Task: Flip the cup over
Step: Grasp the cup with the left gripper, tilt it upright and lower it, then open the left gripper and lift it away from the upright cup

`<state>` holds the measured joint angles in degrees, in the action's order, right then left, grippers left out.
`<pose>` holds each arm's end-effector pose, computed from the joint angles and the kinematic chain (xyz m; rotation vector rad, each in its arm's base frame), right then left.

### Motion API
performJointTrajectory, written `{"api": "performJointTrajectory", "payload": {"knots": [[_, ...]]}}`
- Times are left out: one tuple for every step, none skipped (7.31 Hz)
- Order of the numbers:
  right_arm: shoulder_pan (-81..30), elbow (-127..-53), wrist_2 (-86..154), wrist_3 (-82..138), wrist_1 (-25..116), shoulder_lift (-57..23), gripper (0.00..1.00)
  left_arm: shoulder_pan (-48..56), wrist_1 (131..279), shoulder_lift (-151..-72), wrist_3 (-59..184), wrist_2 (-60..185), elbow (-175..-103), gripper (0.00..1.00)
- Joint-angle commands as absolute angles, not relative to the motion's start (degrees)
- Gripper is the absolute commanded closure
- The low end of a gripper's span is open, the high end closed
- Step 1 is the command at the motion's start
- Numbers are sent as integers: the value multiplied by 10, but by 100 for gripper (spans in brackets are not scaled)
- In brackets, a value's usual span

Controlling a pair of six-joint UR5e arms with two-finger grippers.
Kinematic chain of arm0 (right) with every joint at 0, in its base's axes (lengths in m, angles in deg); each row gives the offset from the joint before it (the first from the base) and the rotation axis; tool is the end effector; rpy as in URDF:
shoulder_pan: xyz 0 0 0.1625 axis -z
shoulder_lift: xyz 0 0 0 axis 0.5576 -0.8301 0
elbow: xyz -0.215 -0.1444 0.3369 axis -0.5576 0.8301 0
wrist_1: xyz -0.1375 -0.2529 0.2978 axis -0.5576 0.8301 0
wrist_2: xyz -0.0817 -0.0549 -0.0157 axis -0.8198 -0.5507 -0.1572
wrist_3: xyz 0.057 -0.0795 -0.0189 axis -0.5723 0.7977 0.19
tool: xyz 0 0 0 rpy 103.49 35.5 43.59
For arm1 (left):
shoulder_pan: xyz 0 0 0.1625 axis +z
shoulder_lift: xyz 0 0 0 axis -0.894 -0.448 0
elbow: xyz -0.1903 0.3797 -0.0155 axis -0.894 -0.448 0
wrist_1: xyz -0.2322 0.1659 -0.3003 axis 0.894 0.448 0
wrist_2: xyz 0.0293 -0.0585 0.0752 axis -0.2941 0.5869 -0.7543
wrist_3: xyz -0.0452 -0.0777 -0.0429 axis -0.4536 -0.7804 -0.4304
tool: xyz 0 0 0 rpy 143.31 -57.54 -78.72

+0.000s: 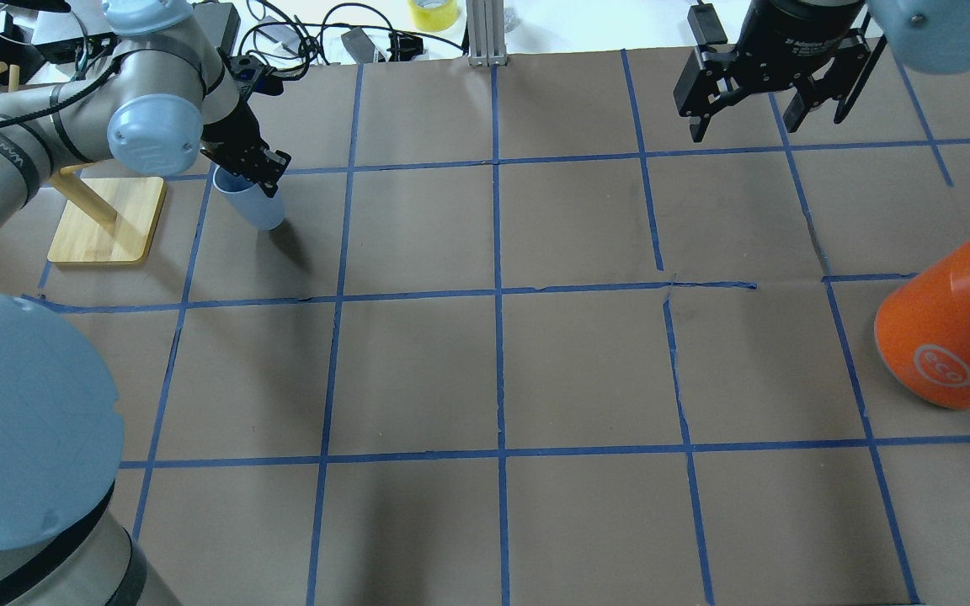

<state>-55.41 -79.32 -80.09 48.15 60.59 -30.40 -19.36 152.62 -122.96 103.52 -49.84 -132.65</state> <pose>0.1245 -0.5508 0.4925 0.0789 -3.1175 0.0700 -0.0459 -0.6838 0.2592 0.5093 3.0827 -0.0129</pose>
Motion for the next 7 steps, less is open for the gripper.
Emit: {"api": "performJointTrajectory", "payload": {"knots": [[-554,-793,-801,481,603,-303,0,-196,1522,-1227,1032,-498,-1328,0],[-554,-793,-803,481,603,-303,0,-196,1499,-1222,1036,-497,-1324,0],[-554,-793,-804,481,603,-303,0,-204,1499,-1206,1034,-496,-1321,0],[-554,-793,-804,481,603,-303,0,-220,1510,-1181,1033,-503,-1323,0],[-554,-793,-804,481,602,-303,0,-241,1559,-1142,1033,-504,-1322,0],[-554,-793,-804,481,604,-303,0,-245,1608,-1097,1024,-500,-1322,0],[-554,-793,-805,481,603,-303,0,-247,1650,-1060,1023,-499,-1324,0]]}}
